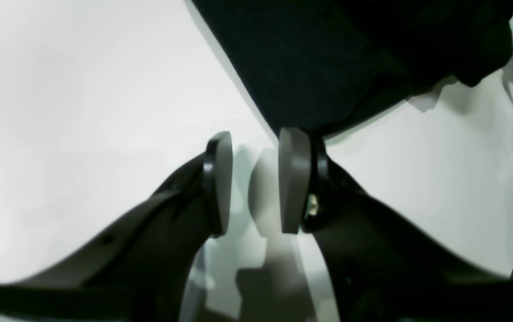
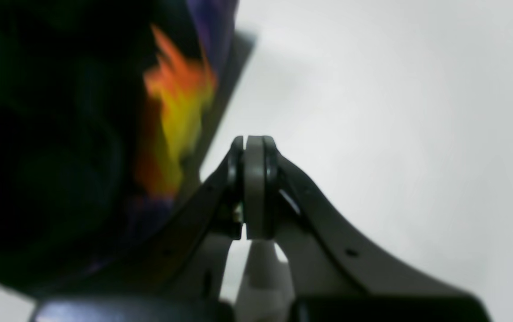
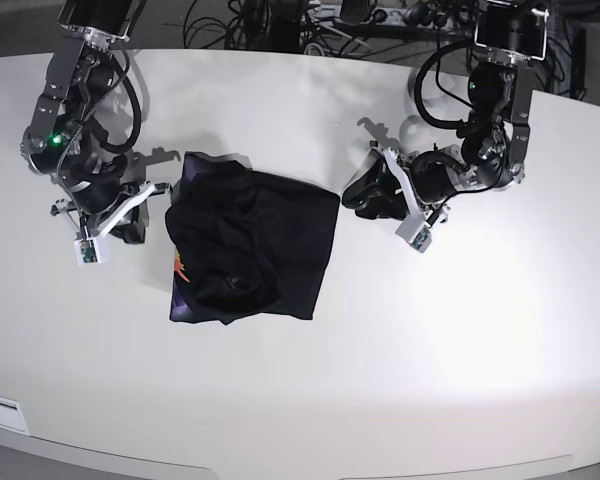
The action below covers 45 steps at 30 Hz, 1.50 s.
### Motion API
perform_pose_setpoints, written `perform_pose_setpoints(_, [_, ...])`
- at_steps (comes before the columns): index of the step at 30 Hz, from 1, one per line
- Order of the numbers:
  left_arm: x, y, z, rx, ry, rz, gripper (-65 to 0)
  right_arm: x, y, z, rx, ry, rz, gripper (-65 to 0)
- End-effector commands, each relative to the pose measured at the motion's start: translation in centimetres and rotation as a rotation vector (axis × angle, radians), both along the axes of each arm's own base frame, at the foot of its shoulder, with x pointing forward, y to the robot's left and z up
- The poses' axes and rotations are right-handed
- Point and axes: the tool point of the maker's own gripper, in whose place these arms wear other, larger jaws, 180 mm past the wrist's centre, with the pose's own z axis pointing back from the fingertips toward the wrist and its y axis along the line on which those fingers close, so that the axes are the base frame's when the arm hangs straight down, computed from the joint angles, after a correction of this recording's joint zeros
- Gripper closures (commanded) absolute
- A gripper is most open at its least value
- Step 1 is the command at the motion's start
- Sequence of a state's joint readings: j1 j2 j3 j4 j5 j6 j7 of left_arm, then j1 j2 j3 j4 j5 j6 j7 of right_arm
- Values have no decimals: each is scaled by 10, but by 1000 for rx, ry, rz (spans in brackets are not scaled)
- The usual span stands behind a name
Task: Fold the T-shirt properly
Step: 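Grasp the shirt corners with both grippers and square the folded bundle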
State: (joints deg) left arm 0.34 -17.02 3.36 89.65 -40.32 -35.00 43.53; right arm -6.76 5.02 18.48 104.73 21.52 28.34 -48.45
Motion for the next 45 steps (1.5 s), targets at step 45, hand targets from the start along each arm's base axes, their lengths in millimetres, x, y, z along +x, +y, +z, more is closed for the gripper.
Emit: perform_pose_setpoints(45, [-16, -42, 140, -223, -307, -261, 0, 130, 129, 123, -131, -479, 398, 0])
